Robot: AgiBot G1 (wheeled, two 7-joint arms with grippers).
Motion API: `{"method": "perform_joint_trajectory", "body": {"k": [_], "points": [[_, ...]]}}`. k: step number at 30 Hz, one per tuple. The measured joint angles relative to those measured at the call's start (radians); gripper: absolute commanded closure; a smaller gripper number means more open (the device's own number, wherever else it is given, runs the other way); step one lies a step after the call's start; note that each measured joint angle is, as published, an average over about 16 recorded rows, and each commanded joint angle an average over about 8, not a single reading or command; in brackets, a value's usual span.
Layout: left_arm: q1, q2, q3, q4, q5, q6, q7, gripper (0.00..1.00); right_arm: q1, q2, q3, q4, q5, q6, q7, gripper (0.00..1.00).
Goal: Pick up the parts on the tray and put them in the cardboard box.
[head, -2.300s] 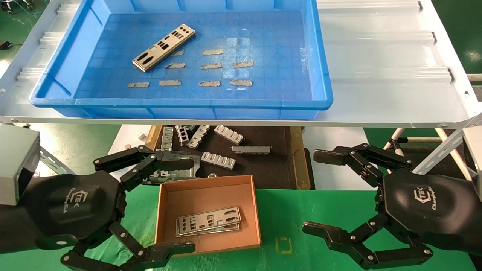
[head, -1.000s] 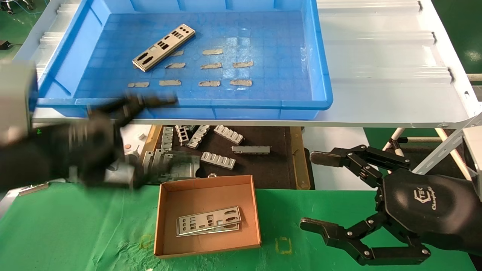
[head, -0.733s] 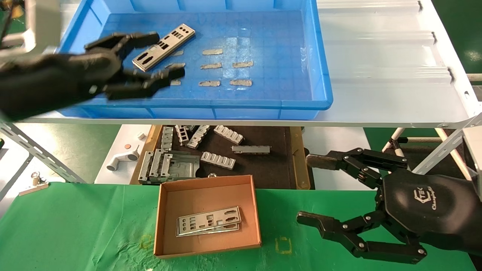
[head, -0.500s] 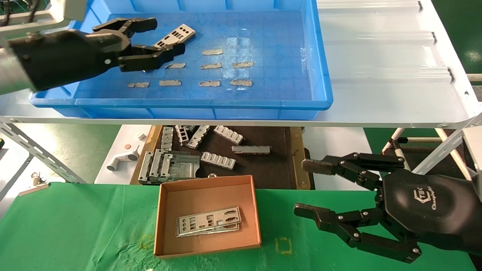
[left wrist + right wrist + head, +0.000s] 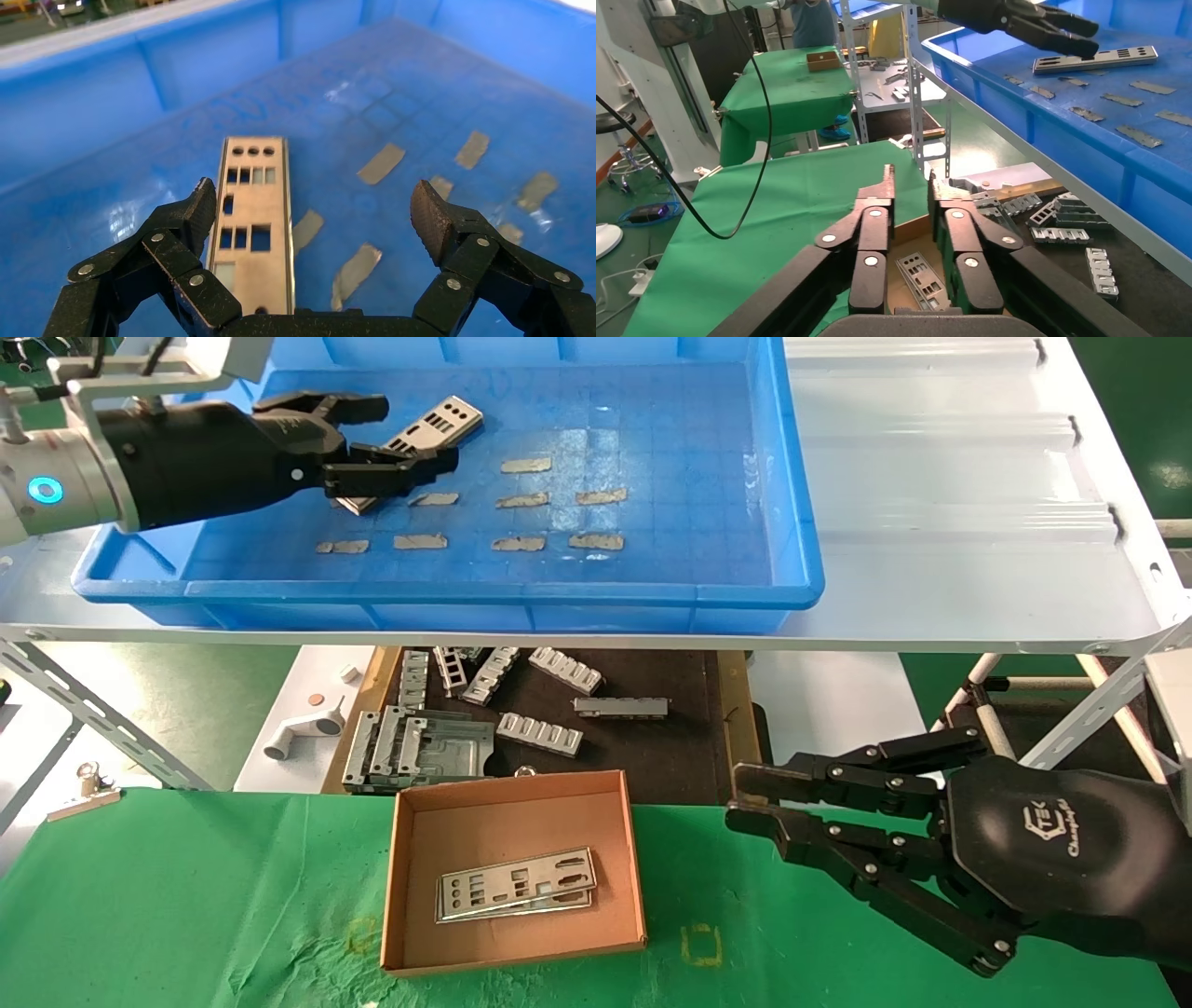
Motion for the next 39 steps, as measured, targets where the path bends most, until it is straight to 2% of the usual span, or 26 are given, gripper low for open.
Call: {"method": "perform_joint_trajectory", "body": {"k": [4, 6, 12, 14, 15, 39], "points": [[-0.024, 0.019, 0.006, 0.055, 0.013, -0.03, 0.029, 0.05, 0.0, 0.0, 0.0, 0.0, 0.0, 0.0, 0.0, 1.0], [-0.033, 0.027, 0.009, 0.077, 0.018, -0.044, 0.04, 0.16, 0.0, 0.0, 0.0, 0.0, 0.0, 0.0, 0.0, 1.0], [-0.052, 0.043, 0.012, 0.122, 0.026, -0.081, 0.068, 0.81, 0.0, 0.0, 0.0, 0.0, 0.0, 0.0, 0.0, 1.0], [-0.057, 0.047, 0.013, 0.132, 0.027, -0.09, 0.075, 0.95, 0.0, 0.0, 0.0, 0.0, 0.0, 0.0, 0.0, 1.0], [-0.059, 0.048, 0.013, 0.137, 0.027, -0.093, 0.077, 0.98, 0.0, 0.0, 0.0, 0.0, 0.0, 0.0, 0.0, 1.0], [-0.074, 0.061, 0.01, 0.186, 0.024, -0.083, 0.096, 1.0, 0.0, 0.0, 0.0, 0.0, 0.0, 0.0, 0.0, 1.0]]}}
